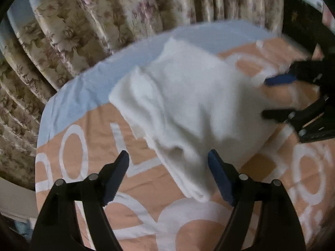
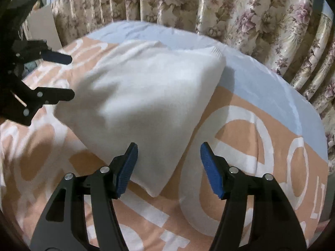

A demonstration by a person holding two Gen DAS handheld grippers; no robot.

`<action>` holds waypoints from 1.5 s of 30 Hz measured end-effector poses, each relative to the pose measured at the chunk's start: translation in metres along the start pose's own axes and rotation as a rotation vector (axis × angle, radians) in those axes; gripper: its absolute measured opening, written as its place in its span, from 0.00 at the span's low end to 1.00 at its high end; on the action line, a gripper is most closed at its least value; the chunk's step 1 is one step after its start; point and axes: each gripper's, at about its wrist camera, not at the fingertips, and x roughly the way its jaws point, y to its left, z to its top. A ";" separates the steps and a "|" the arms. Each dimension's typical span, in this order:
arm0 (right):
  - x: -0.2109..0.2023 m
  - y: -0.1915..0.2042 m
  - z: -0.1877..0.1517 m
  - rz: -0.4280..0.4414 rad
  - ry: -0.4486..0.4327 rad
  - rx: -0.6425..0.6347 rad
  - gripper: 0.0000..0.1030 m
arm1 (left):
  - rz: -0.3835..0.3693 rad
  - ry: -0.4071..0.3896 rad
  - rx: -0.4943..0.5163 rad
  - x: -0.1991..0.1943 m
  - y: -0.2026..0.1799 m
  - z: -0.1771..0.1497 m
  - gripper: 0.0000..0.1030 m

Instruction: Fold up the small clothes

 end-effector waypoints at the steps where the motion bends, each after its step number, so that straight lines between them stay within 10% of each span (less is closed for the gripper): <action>1: 0.003 0.001 -0.002 -0.007 0.009 -0.010 0.61 | 0.007 0.015 0.003 0.006 0.001 -0.003 0.77; 20: -0.028 -0.031 0.031 0.078 -0.124 0.140 0.88 | -0.116 -0.018 -0.146 -0.019 0.016 0.010 0.97; 28: -0.017 -0.040 0.042 0.042 -0.136 0.204 0.94 | -0.213 0.061 -0.320 0.031 0.035 0.012 0.98; 40: 0.006 -0.049 0.045 0.059 -0.088 0.235 0.94 | -0.263 0.078 -0.196 0.070 0.017 0.022 0.98; 45: 0.029 -0.046 0.049 0.070 -0.027 0.192 0.94 | -0.301 0.083 -0.139 0.066 0.015 0.025 0.77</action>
